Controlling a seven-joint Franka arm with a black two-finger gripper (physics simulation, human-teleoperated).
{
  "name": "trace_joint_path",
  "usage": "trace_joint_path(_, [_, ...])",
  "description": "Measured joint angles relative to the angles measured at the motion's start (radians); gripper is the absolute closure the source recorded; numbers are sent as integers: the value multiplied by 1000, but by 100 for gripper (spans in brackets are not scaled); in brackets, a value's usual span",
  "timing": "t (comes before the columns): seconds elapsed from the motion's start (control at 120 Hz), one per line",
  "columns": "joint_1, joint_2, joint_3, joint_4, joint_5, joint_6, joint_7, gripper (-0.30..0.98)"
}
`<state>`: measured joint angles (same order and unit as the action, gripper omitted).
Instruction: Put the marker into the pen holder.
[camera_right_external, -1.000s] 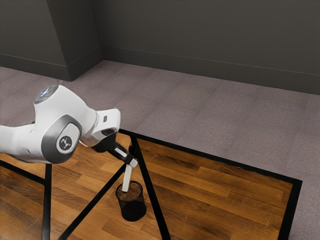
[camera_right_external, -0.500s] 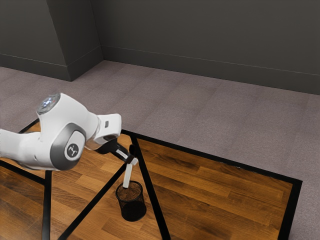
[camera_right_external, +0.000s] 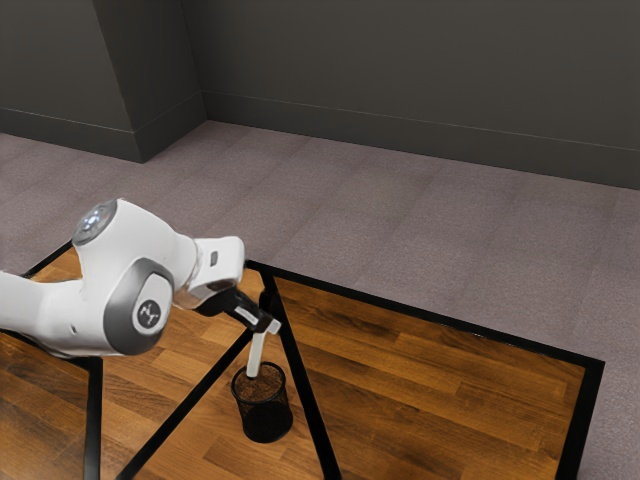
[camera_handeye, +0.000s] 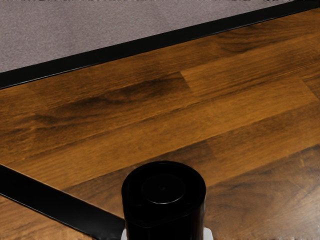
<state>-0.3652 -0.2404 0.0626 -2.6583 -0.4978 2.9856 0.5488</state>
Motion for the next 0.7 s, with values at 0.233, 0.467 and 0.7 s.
trace_joint_path(0.233, [-13, -59, -1, -55, -39, 14, 16, 70])
trace_joint_path(0.467, [-18, -60, -40, -88, -90, 29, 27, 67])
trace_joint_path(0.7, [13, -80, -48, -57, -102, -18, 50, 24])
